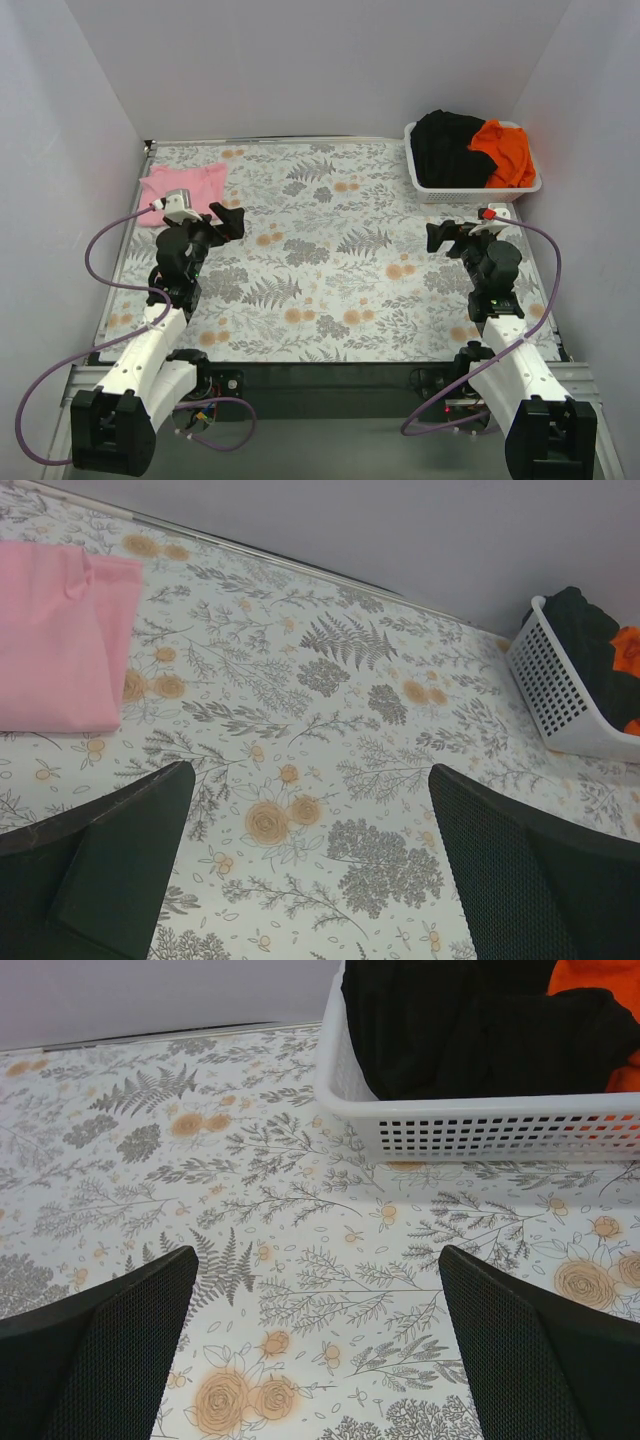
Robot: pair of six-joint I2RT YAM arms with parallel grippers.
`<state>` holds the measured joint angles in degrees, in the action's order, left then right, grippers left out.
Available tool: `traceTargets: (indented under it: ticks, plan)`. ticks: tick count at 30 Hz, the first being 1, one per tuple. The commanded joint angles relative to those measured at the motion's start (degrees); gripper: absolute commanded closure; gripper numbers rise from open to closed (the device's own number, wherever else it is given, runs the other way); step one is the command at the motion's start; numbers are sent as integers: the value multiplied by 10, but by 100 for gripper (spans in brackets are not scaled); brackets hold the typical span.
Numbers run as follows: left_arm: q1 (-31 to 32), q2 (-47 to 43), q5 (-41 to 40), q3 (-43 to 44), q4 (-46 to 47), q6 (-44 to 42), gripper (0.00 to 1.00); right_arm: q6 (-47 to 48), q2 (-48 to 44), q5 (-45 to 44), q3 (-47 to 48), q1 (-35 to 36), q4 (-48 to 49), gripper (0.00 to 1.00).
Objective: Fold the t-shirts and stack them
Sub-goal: Grab the tshirt from the pile
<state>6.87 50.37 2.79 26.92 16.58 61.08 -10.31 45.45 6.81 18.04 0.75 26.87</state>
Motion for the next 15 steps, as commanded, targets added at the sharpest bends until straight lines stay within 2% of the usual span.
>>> traceTargets:
  ticks: [1, 9, 11, 15]
  plan:
    - [2, -13, -3, -7, 6, -2, 2, 5, -4, -7, 3, -1, 10, 2]
    - [2, -25, 5, -20, 17, -13, 2, 25, 0, -16, 8, -1, 1, 2]
    - [2, -27, 19, -25, 20, -18, 2, 42, 3, -20, 41, 1, -41, 2]
    - [2, -24, 56, -20, 17, -27, 2, 96, 45, -115, 128, 83, -105, 2]
